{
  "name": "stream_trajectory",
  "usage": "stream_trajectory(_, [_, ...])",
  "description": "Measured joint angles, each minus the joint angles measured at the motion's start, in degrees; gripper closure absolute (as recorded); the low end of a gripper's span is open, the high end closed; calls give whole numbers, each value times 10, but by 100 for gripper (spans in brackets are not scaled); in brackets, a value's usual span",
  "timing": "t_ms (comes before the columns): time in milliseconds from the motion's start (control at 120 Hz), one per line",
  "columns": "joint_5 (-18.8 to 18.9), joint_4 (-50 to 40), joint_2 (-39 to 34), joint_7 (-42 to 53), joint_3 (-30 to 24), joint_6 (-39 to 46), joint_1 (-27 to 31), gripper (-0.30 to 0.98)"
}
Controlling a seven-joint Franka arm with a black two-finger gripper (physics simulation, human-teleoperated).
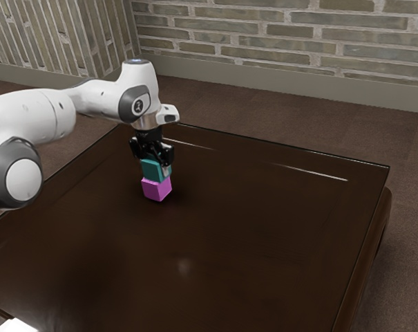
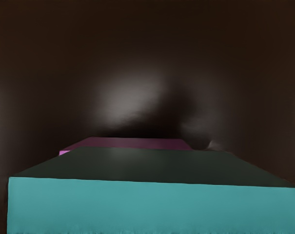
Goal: Pick up the blue block with one arm, and put the blue block on the table with one arm
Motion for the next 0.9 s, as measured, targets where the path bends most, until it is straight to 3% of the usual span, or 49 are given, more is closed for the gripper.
stream_trajectory(200, [7,4,2,-1,-41,1,-56,30])
stream_trajectory(367, [37,-1,61,-9,-49,11,-81,30])
stream_trajectory(683, [51,5,35,-16,-52,22,-83,10])
stream_trajectory(750, [50,6,7,-16,-54,20,-80,7])
stream_trajectory(817, [42,5,-73,-3,-63,4,-67,5])
stream_trajectory(900, [32,-50,-271,63,-85,-72,-36,3])
